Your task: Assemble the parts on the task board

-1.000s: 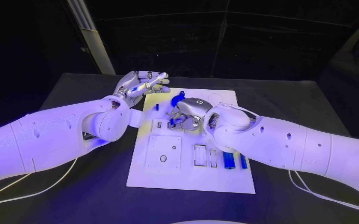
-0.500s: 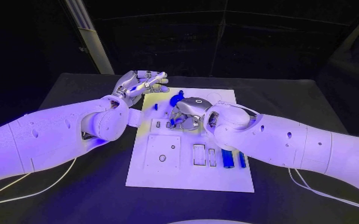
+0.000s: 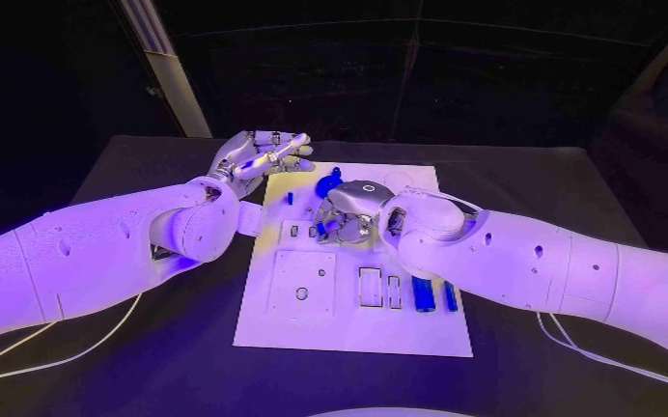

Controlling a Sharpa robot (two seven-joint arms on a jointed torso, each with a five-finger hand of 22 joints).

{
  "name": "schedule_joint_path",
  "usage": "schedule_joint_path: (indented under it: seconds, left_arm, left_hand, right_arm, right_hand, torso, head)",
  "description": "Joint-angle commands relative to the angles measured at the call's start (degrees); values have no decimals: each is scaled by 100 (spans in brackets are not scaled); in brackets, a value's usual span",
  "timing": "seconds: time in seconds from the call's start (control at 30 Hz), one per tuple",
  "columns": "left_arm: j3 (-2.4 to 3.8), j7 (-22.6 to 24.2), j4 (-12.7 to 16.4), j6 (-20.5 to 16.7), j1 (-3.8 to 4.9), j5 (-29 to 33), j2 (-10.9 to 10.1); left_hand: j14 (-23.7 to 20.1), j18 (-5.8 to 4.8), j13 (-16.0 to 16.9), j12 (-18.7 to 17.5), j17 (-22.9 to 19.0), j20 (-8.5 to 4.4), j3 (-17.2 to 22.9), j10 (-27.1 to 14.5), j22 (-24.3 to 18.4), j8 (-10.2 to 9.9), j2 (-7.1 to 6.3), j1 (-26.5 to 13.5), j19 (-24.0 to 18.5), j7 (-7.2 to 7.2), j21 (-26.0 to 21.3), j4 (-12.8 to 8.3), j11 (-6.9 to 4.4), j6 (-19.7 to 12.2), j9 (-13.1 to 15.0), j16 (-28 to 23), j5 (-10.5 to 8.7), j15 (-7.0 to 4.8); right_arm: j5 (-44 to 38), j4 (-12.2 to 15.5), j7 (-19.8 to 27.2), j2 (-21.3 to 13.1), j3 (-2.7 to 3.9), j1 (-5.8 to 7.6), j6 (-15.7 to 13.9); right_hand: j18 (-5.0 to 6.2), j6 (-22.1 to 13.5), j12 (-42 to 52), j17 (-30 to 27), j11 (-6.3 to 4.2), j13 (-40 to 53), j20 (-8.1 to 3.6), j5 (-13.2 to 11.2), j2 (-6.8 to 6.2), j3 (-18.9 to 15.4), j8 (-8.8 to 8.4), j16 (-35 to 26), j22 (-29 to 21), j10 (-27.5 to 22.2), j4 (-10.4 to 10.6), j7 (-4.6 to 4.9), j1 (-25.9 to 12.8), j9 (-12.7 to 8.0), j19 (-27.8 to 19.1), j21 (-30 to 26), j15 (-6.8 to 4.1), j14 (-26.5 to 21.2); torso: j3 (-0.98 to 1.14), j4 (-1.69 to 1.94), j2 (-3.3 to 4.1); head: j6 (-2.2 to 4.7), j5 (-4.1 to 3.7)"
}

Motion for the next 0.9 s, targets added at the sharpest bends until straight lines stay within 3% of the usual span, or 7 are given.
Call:
schedule_joint_path:
  seconds: [0.03, 0.33, 0.6, 0.73, 0.83, 0.9]
  left_arm:
    - [4, 3, 4, 80, 10, -4, 2]
    - [4, 0, 5, 83, 10, -4, -3]
    - [4, -13, 3, 93, 10, -4, -4]
    - [4, -63, -15, 103, 10, -5, -7]
    - [3, -165, -31, 133, 10, -102, -24]
    - [3, -265, -46, 150, 10, -220, -39]
  left_hand:
    - [-20, 42, -8, -20, 6, -11, -10, 19, -6, -28, 7, 6, 34, 30, -30, -37, 28, 27, -3, -21, -7, 22]
    - [-20, 42, -8, -20, 6, -11, -10, 19, -6, -28, 7, 6, 34, 30, -30, -37, 28, 27, -3, -21, -7, 22]
    - [-20, 42, -8, -20, 6, -11, -10, 19, -6, -28, 7, 6, 34, 30, -30, -37, 28, 27, -3, -21, -7, 22]
    - [-17, 42, -8, -27, 10, -11, -11, 20, -10, -34, 10, -3, 38, 29, -32, -38, 28, 26, -4, -29, -7, 22]
    - [237, 59, -4, -41, 92, -76, -12, 63, 21, -42, 13, -16, 233, -16, 66, -62, -14, 55, 0, 76, -6, -50]
    - [468, 52, 0, -47, 186, -140, -30, 119, 56, -42, 7, -59, 416, -51, 164, -62, -59, 96, 3, 187, -5, -120]
  right_arm:
    - [-113, -38, -254, -15, -50, -50, 209]
    - [-118, -17, -330, -10, -50, -51, -61]
    - [-51, 84, -241, -74, -50, -69, -806]
    - [270, 274, 343, -262, -46, -76, -1233]
    - [643, 464, 1020, -486, -41, -68, -1293]
    - [913, 595, 1460, -652, -39, -32, -1268]
  right_hand:
    - [47, -128, -72, 379, 20, -68, 2, 18, -53, -56, -65, -33, -60, -65, 14, 32, -52, -10, -52, -42, 61, 357]
    - [57, -266, -131, 346, 51, -137, 33, 7, -133, -209, -84, -61, -112, -113, 163, 57, -238, 3, -71, -78, 90, 350]
    - [58, -385, -137, 332, 78, -166, 52, 14, -210, -422, -83, -77, -126, -140, 356, 84, -377, 7, -66, -94, 111, 349]
    - [61, -442, -124, 318, 92, -163, 62, 47, -255, -506, -86, -88, -141, -146, 418, 101, -375, 7, -70, -104, 123, 346]
    - [69, -517, -125, 263, 109, -169, 72, 100, -248, -547, -100, -122, -188, -162, 446, 121, -334, 2, -95, -131, 135, 332]
    - [154, -576, -226, -136, 129, -258, 91, 96, -223, -597, -88, -369, -642, -268, 460, 142, -246, 8, -343, -371, 151, 219]
  torso:
    - [-5, 2, 0]
    - [-2, 2, -1]
    - [4, 3, 1]
    - [5, 5, -5]
    - [0, -6, -18]
    - [-4, -14, -28]
  head:
    - [8, 4]
    - [14, -7]
    - [8, -11]
    - [7, 6]
    - [21, 24]
    - [29, 35]
